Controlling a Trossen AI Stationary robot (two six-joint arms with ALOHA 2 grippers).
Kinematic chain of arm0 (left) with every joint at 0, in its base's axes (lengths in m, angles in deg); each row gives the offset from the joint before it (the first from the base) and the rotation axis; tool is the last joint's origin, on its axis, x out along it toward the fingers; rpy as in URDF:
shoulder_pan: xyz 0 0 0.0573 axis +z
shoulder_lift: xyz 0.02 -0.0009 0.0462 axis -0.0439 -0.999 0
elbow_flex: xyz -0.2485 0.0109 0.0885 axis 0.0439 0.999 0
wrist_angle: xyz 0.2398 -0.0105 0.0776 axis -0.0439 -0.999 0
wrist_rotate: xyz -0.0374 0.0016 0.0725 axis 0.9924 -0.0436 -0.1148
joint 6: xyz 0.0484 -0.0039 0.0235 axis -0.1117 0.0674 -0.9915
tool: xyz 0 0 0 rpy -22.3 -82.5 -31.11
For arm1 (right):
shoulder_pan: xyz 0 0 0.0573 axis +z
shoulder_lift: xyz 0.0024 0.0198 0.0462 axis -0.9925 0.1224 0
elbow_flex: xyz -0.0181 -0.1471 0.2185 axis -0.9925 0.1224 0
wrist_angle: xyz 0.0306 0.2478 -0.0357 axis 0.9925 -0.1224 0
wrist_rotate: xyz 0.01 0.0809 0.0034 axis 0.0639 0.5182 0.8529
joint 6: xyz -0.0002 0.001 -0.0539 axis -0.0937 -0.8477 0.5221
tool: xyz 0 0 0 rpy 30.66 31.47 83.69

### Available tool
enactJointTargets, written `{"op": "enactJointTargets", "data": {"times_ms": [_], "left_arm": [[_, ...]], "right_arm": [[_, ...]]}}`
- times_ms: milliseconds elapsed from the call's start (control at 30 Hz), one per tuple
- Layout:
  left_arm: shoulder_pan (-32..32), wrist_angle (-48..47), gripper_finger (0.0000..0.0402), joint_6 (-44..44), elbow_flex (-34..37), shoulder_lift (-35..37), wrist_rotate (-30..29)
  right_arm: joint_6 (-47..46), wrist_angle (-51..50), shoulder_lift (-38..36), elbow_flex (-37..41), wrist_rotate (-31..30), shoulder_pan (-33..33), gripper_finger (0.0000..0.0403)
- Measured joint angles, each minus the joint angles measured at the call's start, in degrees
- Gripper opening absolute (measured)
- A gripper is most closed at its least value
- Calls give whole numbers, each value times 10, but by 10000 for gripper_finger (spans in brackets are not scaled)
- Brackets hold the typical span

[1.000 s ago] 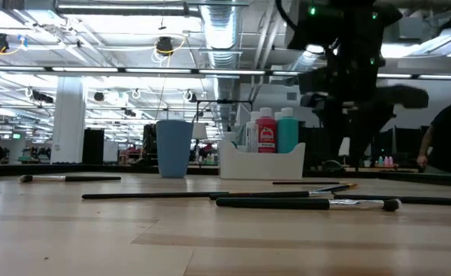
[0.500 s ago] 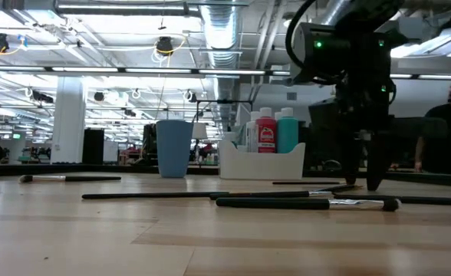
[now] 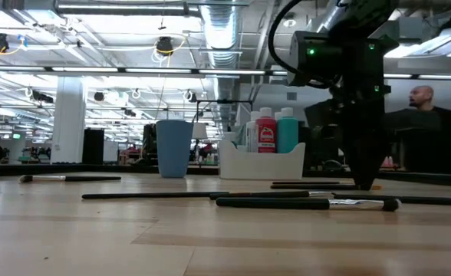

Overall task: Pick & Place Paint Supplies
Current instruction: Put the gold and black paint brush into the blue cup

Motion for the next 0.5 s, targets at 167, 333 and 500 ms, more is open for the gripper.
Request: {"op": "enactJointTargets", "data": {"times_ms": [167, 333, 500], "left_arm": [[0, -2, 108, 6, 0, -2, 1], [0, -3, 108, 11, 8, -26, 1], [0, -10, 108, 17, 32, -38, 4]], "right_arm": [[-21, -30, 5, -28, -11, 0, 4], [-30, -40, -2, -73, -28, -3, 2], [-34, -84, -1, -134, -65, -4, 0]]}}
